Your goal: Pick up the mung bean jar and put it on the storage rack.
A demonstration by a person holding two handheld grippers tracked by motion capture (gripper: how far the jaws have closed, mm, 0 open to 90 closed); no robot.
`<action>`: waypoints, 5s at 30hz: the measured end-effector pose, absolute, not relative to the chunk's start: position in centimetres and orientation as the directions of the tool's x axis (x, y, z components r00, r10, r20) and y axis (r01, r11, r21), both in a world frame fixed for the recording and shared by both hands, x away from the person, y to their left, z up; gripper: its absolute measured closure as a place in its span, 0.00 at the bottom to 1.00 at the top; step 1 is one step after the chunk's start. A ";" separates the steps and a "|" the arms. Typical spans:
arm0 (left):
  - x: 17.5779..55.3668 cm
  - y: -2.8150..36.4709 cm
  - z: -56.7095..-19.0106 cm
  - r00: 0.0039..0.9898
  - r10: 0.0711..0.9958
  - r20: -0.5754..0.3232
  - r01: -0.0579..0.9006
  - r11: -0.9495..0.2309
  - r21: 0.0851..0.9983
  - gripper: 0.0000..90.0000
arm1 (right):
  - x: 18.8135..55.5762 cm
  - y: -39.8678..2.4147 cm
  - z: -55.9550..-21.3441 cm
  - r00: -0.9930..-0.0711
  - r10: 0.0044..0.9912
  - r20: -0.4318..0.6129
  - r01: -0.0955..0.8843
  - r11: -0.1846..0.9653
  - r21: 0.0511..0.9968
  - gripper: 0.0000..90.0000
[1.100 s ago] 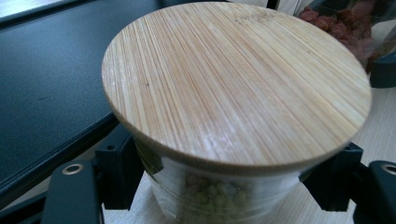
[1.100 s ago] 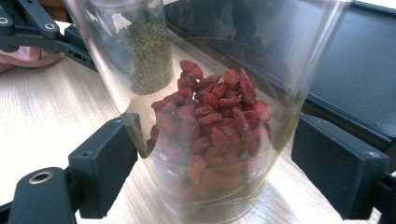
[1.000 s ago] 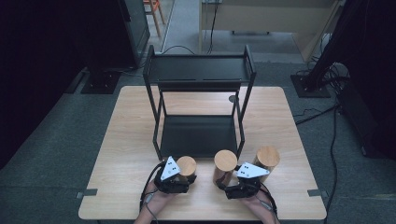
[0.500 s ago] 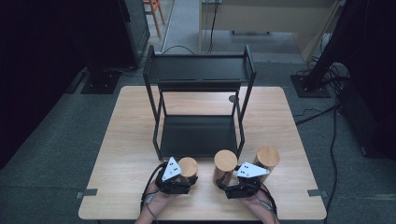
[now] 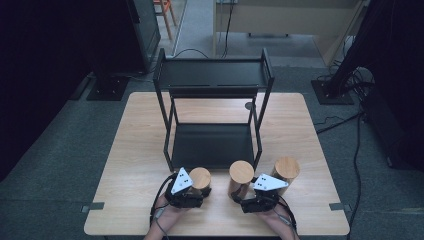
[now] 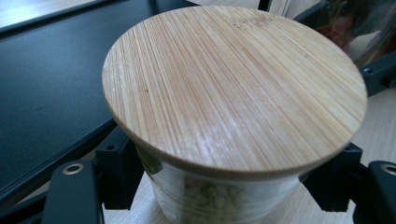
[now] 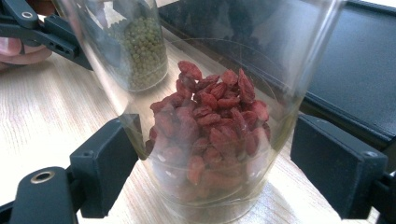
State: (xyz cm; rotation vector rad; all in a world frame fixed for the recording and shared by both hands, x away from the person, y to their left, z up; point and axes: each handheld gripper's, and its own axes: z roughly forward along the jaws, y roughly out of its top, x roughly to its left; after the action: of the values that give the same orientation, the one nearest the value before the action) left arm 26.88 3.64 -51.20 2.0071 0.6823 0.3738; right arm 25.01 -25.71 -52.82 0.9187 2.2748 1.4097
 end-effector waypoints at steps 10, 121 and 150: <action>27.3 3.7 -50.4 0.800 0.600 -0.019 0.317 -0.395 0.862 0.29 | 25.0 -25.7 -52.8 -0.745 0.664 0.068 0.357 0.311 0.881 0.17; 34.6 1.3 -47.3 0.763 0.646 0.012 0.335 -0.412 0.848 0.29 | 25.0 -25.6 -52.8 -0.739 0.671 0.069 0.373 0.321 0.871 0.17; 36.6 1.4 -47.8 0.725 0.688 0.001 0.379 -0.400 0.835 0.29 | 25.0 -25.5 -52.8 -0.739 0.671 0.067 0.374 0.325 0.869 0.17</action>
State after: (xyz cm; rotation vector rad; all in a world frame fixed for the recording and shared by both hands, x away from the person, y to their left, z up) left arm 36.63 1.41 -47.82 2.0317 0.8101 0.4368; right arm 24.98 -25.55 -52.84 0.9365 2.2903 1.3768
